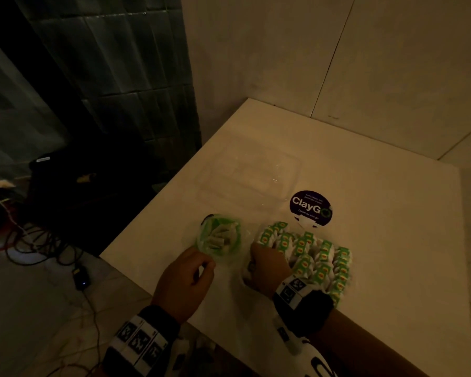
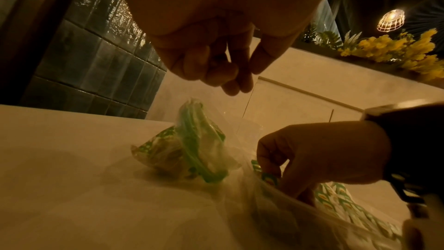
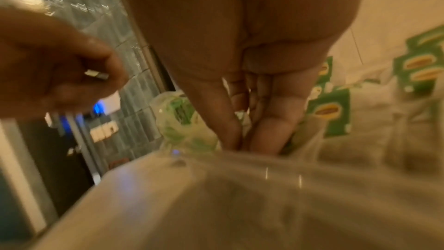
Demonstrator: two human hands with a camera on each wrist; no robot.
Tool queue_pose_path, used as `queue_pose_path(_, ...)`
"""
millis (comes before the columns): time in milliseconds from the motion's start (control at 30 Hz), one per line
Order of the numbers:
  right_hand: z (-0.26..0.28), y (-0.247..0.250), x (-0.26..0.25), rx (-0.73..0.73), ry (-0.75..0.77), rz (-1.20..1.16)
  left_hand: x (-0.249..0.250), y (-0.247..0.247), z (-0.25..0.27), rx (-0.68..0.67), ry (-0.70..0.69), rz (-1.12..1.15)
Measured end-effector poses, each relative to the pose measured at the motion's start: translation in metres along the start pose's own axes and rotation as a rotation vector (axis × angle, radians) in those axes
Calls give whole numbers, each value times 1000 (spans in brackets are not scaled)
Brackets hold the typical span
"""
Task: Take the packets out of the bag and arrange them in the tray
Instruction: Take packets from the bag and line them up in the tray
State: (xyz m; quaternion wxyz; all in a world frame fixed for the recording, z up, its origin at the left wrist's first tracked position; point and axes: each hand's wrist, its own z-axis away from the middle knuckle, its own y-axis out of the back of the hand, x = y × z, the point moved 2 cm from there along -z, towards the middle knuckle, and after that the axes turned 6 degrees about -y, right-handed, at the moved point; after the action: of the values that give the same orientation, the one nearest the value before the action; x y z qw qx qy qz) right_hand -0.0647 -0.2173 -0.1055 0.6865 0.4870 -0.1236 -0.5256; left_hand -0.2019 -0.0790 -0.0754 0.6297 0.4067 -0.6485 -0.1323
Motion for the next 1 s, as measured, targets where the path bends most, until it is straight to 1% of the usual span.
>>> queue_pose_path(100,-3,-3,0,21,-12,38,0,8,-10,49,-18,-26)
queue_pose_path(167,-1,-1,-1,-1,-39,56,-5,12,-16,57,-18,-48)
queue_pose_path(267,2,14,-6,43,-49,39,-14,14,-24,62,-4,-60)
queue_pose_path(367,2,40,-25,112,26,-60,-22,12,-30,29,21,-96)
queue_pose_path(433,-6,49,-45,108,115,-121,-24,8,-34,-33,57,-126)
queue_pose_path(467,-11,50,-55,83,152,-119,-25,7,-36,-69,85,-123)
queue_pose_path(567,-27,43,-80,0,226,10,-25,4,-42,-176,175,-114)
queue_pose_path(633,-36,36,-87,21,222,156,-26,3,-47,-193,194,-113)
queue_pose_path(700,-47,31,-90,55,182,241,-29,3,-51,-185,184,-113)
queue_pose_path(900,-64,17,-79,-13,94,318,-34,2,-54,-199,157,-167)
queue_pose_path(1000,-59,29,-79,46,86,339,-33,3,-53,-198,159,-174)
